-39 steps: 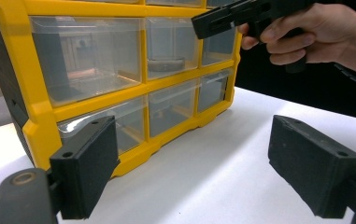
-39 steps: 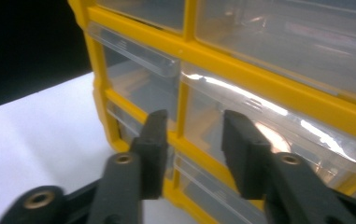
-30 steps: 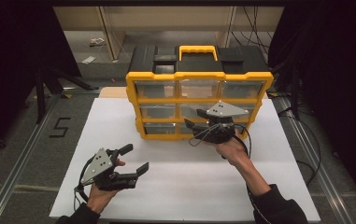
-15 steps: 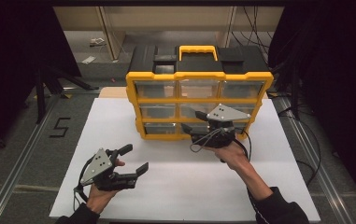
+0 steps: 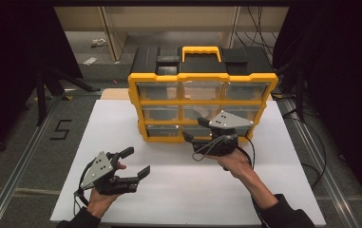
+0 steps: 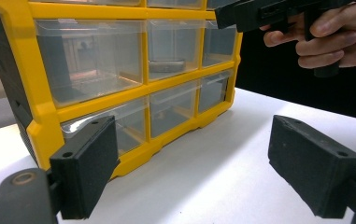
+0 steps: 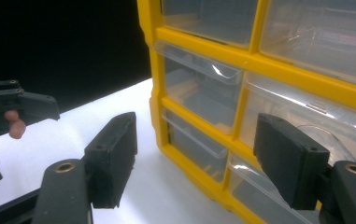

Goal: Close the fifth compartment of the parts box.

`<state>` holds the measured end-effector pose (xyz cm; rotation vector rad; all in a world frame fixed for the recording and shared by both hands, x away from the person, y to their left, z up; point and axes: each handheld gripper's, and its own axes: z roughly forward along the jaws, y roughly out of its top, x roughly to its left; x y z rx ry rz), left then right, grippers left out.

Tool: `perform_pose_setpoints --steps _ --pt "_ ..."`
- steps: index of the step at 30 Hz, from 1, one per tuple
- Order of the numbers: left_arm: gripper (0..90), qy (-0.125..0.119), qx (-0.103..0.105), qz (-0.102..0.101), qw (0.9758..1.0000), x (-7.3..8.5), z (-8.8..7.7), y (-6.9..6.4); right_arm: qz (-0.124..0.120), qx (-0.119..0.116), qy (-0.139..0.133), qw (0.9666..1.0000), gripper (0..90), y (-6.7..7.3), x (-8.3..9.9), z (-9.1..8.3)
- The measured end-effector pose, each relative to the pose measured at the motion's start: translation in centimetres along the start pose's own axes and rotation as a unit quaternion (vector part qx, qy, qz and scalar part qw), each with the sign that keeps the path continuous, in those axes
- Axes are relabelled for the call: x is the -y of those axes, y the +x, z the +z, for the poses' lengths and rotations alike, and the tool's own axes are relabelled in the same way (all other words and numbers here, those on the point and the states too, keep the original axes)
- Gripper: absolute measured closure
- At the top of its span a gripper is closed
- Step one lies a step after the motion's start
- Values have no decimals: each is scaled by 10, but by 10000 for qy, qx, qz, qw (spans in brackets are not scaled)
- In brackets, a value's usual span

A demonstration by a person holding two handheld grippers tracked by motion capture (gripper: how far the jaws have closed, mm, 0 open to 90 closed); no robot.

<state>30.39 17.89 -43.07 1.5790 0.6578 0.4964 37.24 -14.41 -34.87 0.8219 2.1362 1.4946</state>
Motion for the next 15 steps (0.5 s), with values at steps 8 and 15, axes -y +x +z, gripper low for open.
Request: perform_pose_setpoints --steps 8,15 --pt "160 -5 -14 -2 10000 0 0 0 8 -28 -125 9999 305 3 4 -6" --pt "160 5 -9 3 10000 0 0 0 57 -41 -294 9995 301 3 8 -15"
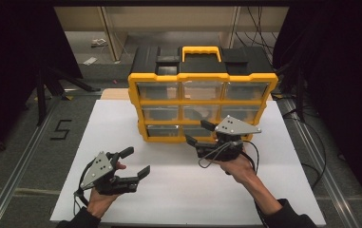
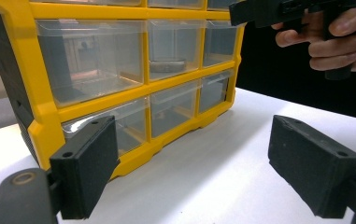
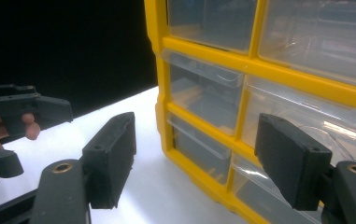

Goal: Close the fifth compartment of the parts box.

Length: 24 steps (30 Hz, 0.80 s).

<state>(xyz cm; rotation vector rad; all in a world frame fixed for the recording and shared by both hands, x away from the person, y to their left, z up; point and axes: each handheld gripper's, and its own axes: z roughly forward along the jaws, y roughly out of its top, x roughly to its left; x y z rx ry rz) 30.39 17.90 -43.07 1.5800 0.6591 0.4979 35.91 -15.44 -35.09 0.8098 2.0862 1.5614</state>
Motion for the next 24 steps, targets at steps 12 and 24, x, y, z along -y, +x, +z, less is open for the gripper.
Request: perform_pose_setpoints --steps 12,24 --pt "160 4 1 11 10000 0 0 0 13 -65 -204 9998 292 0 12 -10" --pt "160 11 25 17 10000 0 0 0 43 20 -375 9993 291 -1 22 -22"
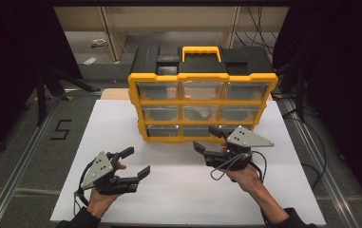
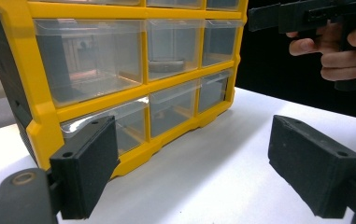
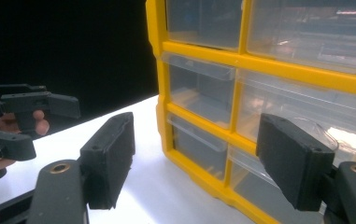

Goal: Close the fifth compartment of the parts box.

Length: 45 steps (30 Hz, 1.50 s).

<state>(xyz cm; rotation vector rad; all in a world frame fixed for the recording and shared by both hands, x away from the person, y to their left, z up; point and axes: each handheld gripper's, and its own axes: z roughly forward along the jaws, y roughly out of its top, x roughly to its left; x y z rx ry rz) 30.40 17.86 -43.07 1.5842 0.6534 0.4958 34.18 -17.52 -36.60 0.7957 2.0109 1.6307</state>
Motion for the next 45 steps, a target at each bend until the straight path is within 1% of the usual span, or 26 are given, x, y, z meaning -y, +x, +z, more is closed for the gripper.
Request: perform_pose_setpoints --steps 4,8,18,31,40,45 --pt "160 7 6 -8 10000 0 0 0 37 26 -74 10000 291 -1 3 -5" --pt "160 1 2 -13 10000 0 0 0 16 35 -124 9999 286 -2 6 -9" --pt "160 5 1 -7 10000 0 0 0 25 55 -144 9999 266 -1 13 -16" --pt "160 6 -7 -3 10000 0 0 0 34 13 -187 9998 251 -1 19 -22" --pt "160 10 -12 -8 10000 0 0 0 29 78 -167 9998 240 -1 27 -29" --pt "160 21 -6 -6 10000 0 0 0 -7 91 -215 9997 237 -1 31 -35"
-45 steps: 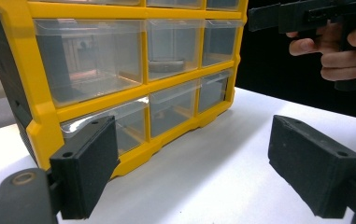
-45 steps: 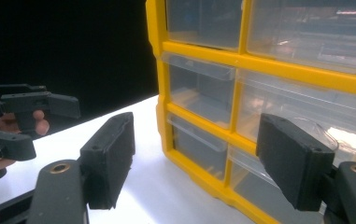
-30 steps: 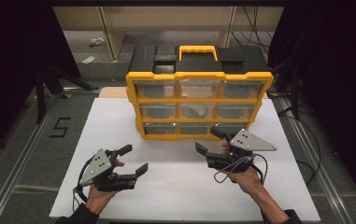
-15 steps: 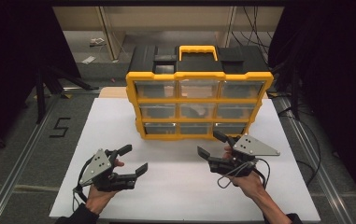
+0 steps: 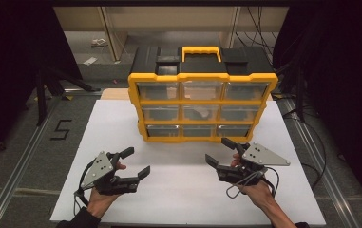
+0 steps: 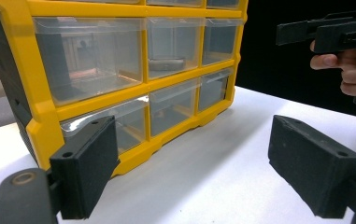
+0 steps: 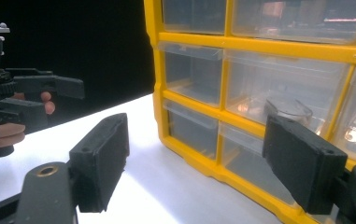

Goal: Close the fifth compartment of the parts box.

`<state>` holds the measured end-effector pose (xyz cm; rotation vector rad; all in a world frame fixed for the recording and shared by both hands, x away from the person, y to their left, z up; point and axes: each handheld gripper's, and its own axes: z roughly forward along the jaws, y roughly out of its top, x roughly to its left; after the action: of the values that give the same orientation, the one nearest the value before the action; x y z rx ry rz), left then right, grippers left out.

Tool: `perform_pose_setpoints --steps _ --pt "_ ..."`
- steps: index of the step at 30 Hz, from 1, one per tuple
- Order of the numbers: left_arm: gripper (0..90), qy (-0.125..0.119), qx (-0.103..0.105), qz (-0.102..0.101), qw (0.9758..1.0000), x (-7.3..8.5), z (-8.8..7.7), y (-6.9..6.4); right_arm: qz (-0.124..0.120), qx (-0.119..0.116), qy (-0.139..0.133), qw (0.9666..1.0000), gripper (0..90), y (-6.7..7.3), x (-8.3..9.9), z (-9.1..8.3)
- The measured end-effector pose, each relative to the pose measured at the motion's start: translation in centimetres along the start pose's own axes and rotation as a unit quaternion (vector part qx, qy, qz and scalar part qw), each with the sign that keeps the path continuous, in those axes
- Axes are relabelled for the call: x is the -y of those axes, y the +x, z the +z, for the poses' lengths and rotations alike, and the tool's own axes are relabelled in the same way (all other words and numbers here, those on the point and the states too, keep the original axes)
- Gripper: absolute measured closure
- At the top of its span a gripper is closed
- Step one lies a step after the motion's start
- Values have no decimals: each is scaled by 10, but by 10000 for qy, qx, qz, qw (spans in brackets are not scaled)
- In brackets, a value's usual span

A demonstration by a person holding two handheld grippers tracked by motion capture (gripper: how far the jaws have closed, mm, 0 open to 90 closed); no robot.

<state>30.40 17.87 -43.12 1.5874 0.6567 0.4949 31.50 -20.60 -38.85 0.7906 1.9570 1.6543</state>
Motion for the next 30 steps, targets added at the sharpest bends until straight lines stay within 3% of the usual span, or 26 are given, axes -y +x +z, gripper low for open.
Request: perform_pose_setpoints --steps 13,30 --pt "160 10 3 0 10000 0 0 0 -4 170 -35 9998 230 0 10 -14" --pt "159 16 -4 1 10000 0 0 0 -7 158 40 9999 201 5 18 -24"
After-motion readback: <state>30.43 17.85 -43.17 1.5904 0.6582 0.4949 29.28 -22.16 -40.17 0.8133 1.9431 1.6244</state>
